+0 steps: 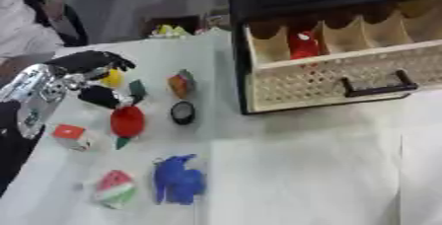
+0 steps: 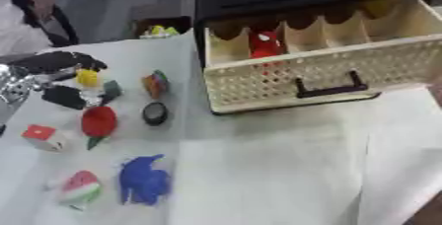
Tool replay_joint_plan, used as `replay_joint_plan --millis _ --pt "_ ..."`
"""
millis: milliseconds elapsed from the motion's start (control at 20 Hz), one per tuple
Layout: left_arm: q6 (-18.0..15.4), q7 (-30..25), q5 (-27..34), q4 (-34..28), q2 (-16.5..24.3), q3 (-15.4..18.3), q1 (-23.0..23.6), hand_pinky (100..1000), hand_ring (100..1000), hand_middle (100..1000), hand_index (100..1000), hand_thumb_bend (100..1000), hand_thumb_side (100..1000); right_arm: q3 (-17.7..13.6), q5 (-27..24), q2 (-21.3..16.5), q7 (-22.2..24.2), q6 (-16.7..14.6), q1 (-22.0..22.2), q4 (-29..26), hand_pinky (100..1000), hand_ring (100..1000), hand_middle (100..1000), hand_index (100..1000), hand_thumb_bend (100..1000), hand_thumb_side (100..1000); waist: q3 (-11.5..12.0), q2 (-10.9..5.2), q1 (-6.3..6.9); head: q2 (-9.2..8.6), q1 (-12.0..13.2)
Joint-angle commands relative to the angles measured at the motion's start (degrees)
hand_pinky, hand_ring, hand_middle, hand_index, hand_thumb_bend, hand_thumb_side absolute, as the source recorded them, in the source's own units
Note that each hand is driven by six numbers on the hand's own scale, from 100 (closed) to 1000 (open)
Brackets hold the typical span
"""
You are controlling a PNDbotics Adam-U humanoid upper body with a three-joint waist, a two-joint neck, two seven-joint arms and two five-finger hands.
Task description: Pick up objects from table and place into drawer.
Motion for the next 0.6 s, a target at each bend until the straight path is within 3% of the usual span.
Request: replay_joint_plan --millis 50,600 --pt "-0.01 -0.74 -0.55 0.35 1.46 1.17 -1.29 696 843 762 927 405 753 -0.72 -0.04 -0.73 -0.13 0.17 -0.50 -0.93 355 492 467 772 196 647 -0.08 -0.92 -0.31 -0.45 0.43" --pt "0.17 -3.50 4.23 1.39 1.80 3.33 -1.97 673 838 754 925 276 763 -1.19 -0.12 -0.28 -0.37 0.42 -0.57 -0.93 344 487 462 769 211 653 -1.38 0.24 -0.59 -0.79 1.90"
